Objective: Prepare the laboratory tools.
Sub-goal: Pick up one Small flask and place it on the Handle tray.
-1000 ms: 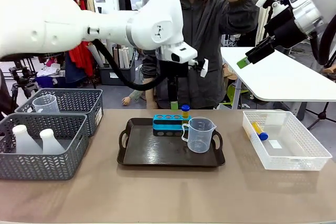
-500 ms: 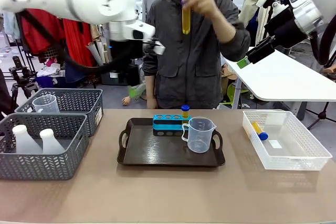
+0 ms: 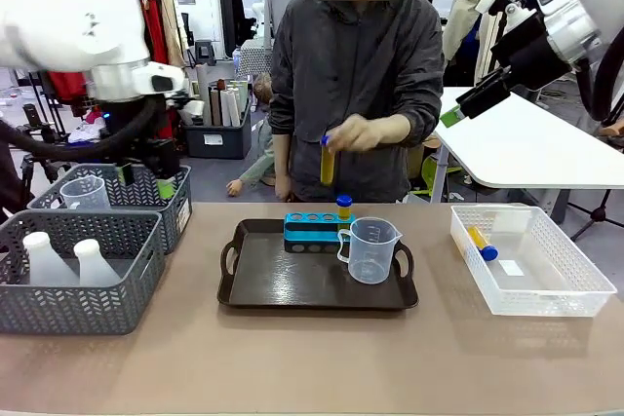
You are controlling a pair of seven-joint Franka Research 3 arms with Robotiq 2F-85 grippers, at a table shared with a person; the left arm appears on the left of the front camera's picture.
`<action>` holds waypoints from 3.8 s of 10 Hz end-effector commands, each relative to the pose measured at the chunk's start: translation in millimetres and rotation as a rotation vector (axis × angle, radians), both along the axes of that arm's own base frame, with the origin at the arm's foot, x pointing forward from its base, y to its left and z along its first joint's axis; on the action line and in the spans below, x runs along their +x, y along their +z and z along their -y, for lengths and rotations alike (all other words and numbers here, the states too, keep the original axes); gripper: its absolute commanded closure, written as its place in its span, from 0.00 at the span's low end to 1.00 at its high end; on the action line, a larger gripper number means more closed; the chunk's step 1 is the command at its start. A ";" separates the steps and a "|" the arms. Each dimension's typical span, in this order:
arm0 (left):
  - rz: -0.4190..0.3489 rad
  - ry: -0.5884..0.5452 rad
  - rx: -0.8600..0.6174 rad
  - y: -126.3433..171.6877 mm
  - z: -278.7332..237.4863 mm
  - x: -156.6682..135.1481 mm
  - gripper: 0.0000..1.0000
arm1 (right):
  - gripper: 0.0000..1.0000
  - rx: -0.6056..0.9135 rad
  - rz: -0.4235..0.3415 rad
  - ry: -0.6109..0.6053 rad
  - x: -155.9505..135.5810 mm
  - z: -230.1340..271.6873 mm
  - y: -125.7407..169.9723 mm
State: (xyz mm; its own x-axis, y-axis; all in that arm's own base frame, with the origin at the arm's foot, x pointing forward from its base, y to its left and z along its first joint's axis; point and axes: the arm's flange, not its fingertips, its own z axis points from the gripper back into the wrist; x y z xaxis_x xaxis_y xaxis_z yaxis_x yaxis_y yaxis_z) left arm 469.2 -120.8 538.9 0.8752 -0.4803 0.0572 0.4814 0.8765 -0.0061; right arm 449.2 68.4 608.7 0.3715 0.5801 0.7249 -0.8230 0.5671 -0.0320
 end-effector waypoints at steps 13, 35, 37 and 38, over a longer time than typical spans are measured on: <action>0.024 0.330 0.034 -32.6 -52.2 34.9 0.00 | 0.00 0.036 0.000 0.006 1.2 -0.8 2.1; -0.010 0.618 0.004 -115.6 -205.1 5.4 0.96 | 0.00 0.036 0.000 0.006 1.2 -0.8 2.1; -0.006 0.624 0.003 -115.5 -204.2 3.2 1.00 | 0.00 0.036 0.000 0.006 1.2 -0.8 2.1; -0.001 0.621 -0.002 -113.9 -206.0 4.4 1.00 | 0.00 0.036 0.000 0.006 1.2 -0.8 2.1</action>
State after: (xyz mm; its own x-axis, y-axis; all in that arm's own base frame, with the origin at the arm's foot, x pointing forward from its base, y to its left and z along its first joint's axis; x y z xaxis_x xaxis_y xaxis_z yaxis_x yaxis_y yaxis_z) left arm 474.6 81.5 422.5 0.9947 0.0965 0.0350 -0.0967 0.9953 0.0044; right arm 449.1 68.5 608.8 0.3714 0.5804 0.7247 -0.8232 0.5669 -0.0321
